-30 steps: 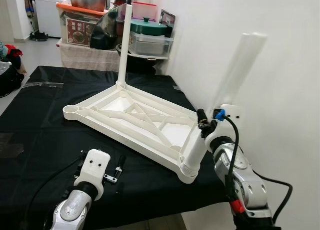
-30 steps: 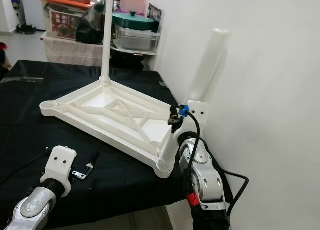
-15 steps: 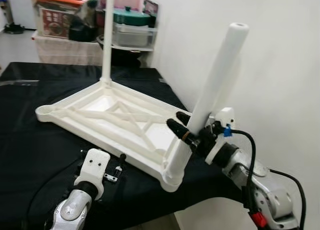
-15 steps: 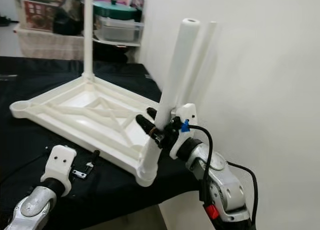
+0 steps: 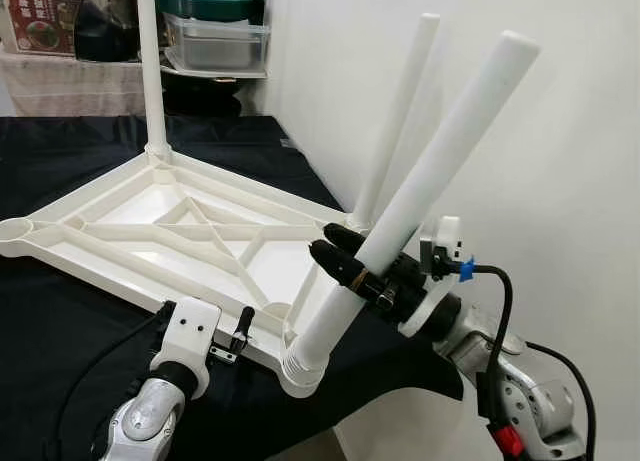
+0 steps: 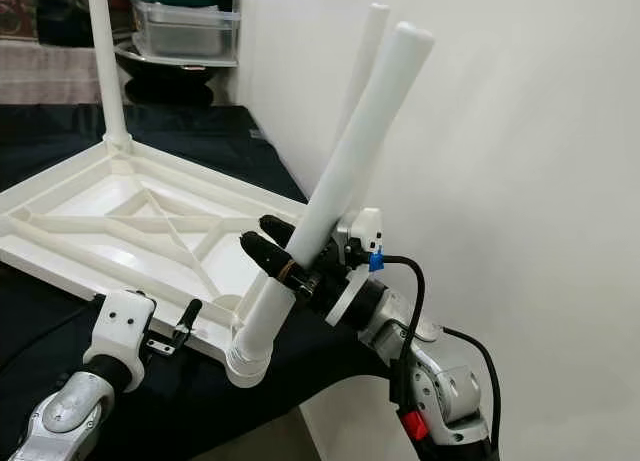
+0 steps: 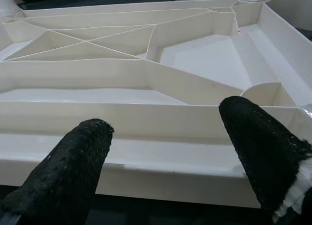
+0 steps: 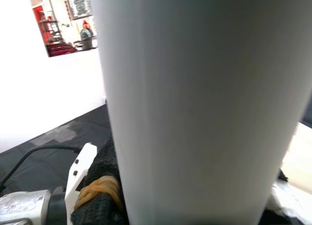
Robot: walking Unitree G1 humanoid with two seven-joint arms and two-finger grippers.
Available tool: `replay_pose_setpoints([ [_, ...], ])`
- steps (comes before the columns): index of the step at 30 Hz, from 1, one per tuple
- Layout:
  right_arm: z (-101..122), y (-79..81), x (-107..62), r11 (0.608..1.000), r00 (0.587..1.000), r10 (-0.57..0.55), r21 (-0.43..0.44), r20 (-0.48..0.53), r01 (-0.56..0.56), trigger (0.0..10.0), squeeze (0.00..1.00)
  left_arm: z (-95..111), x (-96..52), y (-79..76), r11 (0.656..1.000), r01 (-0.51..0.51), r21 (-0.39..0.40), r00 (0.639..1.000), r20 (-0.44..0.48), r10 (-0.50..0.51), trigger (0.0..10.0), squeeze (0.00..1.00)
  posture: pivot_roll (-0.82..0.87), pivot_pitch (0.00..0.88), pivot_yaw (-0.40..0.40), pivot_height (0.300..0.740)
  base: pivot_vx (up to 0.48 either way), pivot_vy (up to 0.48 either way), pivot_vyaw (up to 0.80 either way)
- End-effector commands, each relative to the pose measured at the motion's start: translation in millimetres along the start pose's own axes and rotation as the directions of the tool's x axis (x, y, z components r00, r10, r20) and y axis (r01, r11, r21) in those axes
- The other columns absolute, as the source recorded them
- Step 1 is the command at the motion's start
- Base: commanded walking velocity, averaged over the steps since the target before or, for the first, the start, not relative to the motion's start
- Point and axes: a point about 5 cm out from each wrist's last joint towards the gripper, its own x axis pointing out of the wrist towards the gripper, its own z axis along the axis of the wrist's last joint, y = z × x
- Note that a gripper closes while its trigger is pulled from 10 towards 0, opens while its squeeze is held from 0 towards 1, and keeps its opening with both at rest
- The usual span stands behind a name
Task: Building children table
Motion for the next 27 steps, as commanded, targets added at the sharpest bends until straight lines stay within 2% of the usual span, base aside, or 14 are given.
replay_pose_setpoints([
  [1, -42, 0.9, -5.9, 0.987, 0.985, 0.043, 0.162, -0.166, -0.015, 10.0, 0.00, -1, -0.1, -2.5, 1.000, 0.010, -0.007, 1.000, -0.009, -0.010, 10.0, 0.00, 0.14, 0.000, -0.160, 0.740, 0.000, 0.000, 0.00],
  [14, -47, -4.0, 11.9, 0.976, 0.947, 0.207, 0.123, -0.244, -0.181, 10.0, 0.00, -3, -0.2, -3.4, 1.000, 0.012, -0.010, 1.000, -0.018, -0.013, 10.0, 0.00, 0.16, 0.000, -0.166, 0.740, 0.000, 0.000, 0.00],
  [27, -56, -17.7, 11.4, 0.974, 0.941, 0.212, 0.136, -0.265, -0.181, 10.0, 0.00, -4, -0.1, -5.2, 1.000, 0.024, -0.014, 0.999, -0.022, -0.024, 10.0, 0.00, 0.16, 0.000, -0.159, 0.740, 0.000, 0.000, 0.00],
])
